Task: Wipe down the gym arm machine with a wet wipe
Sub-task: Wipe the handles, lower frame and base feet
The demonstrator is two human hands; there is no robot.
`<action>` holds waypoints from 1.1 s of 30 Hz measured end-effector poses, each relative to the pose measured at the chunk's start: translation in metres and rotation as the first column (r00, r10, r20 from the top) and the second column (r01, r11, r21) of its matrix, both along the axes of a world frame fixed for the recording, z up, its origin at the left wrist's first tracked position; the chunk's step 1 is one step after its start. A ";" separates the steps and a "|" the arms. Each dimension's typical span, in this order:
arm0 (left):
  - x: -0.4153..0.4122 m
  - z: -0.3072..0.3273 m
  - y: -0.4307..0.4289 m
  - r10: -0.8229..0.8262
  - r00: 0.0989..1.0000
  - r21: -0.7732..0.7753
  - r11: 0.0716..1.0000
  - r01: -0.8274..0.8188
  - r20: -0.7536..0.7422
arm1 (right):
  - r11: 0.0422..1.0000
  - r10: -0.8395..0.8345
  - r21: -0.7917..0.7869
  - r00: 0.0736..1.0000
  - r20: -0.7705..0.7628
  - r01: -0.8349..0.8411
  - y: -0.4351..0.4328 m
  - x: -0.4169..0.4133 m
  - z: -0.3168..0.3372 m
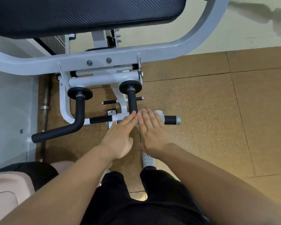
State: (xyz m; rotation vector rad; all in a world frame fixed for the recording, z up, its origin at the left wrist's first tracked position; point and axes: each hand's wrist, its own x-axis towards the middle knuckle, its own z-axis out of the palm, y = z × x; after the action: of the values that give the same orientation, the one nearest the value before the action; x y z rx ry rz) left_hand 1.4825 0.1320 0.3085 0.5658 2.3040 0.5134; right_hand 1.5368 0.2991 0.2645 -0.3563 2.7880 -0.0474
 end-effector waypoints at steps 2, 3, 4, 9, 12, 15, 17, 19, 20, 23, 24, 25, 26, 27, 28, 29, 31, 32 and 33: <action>0.001 0.000 0.001 0.026 0.999 0.003 1.000 -0.026 0.018 | 1.000 0.018 0.003 1.000 -0.013 -0.018 0.013 0.003 0.002; 0.002 0.000 0.002 0.044 0.999 0.007 0.999 -0.044 0.026 | 1.000 0.017 0.013 1.000 -0.007 -0.017 0.025 0.008 0.004; 0.003 0.000 0.002 0.063 0.997 0.012 0.998 -0.064 0.035 | 1.000 0.003 0.023 1.000 -0.003 -0.003 0.037 0.014 0.007; 0.009 0.000 0.006 0.221 0.966 0.097 0.967 -0.234 0.133 | 0.994 -0.024 0.103 0.999 0.022 0.021 0.076 0.033 0.014; 0.015 -0.008 0.004 0.410 0.900 0.239 0.868 -0.434 0.146 | 0.992 0.081 0.096 0.997 0.014 -0.082 0.058 0.023 0.011; 0.023 -0.016 -0.002 0.508 0.845 0.296 0.792 -0.534 0.166 | 0.974 0.217 0.048 0.975 0.053 -0.219 0.024 -0.002 0.012; 0.028 -0.019 -0.007 0.531 0.818 0.327 0.750 -0.575 0.221 | 0.963 0.257 0.053 0.959 0.116 -0.264 0.004 -0.025 0.011; 0.029 -0.022 -0.012 0.565 0.789 0.312 0.725 -0.614 0.241 | 0.956 0.276 0.060 0.948 0.156 -0.289 -0.009 -0.047 0.008; 0.029 -0.022 -0.014 0.581 0.778 0.293 0.721 -0.628 0.239 | 0.956 0.277 0.052 0.946 0.167 -0.289 -0.014 -0.058 0.006; 0.024 -0.021 -0.018 0.608 0.758 0.244 0.718 -0.652 0.235 | 0.965 0.245 0.038 0.943 0.225 -0.260 -0.023 -0.093 0.006; 0.023 -0.019 -0.018 0.609 0.757 0.237 0.719 -0.653 0.237 | 0.969 0.229 0.037 0.946 0.230 -0.243 -0.025 -0.102 0.007; 0.021 -0.016 -0.018 0.603 0.763 0.233 0.727 -0.646 0.232 | 0.972 0.216 0.040 0.950 0.226 -0.230 -0.026 -0.110 0.007; 0.020 -0.014 -0.017 0.591 0.774 0.234 0.739 -0.632 0.225 | 0.976 0.202 0.041 0.955 0.216 -0.215 -0.027 -0.114 0.006; 0.018 -0.012 -0.016 0.576 0.788 0.238 0.751 -0.616 0.220 | 0.980 0.185 0.033 0.960 0.208 -0.196 -0.028 -0.115 0.007; 0.016 -0.011 -0.016 0.561 0.799 0.242 0.761 -0.601 0.217 | 0.986 0.160 0.012 0.965 0.209 -0.166 -0.028 -0.111 0.009; 0.014 -0.009 -0.015 0.552 0.806 0.248 0.767 -0.592 0.216 | 0.991 0.132 -0.007 0.968 0.215 -0.133 -0.027 -0.102 0.010; 0.010 -0.008 -0.012 0.548 0.806 0.261 0.764 -0.591 0.222 | 0.992 0.122 -0.007 0.976 0.180 -0.122 -0.021 -0.074 0.013; 0.008 -0.008 -0.011 0.549 0.803 0.264 0.759 -0.596 0.233 | 0.990 0.142 0.003 0.982 0.127 -0.144 -0.016 -0.056 0.012; 0.006 -0.008 -0.010 0.550 0.796 0.266 0.751 -0.604 0.253 | 0.985 0.172 0.022 0.982 0.081 -0.174 -0.010 -0.039 0.012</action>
State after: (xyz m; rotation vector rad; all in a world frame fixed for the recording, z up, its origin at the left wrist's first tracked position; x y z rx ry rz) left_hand 1.4887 0.1220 0.3002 -0.0751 2.2194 1.2238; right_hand 1.4980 0.2895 0.2762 -0.5751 2.6664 0.0195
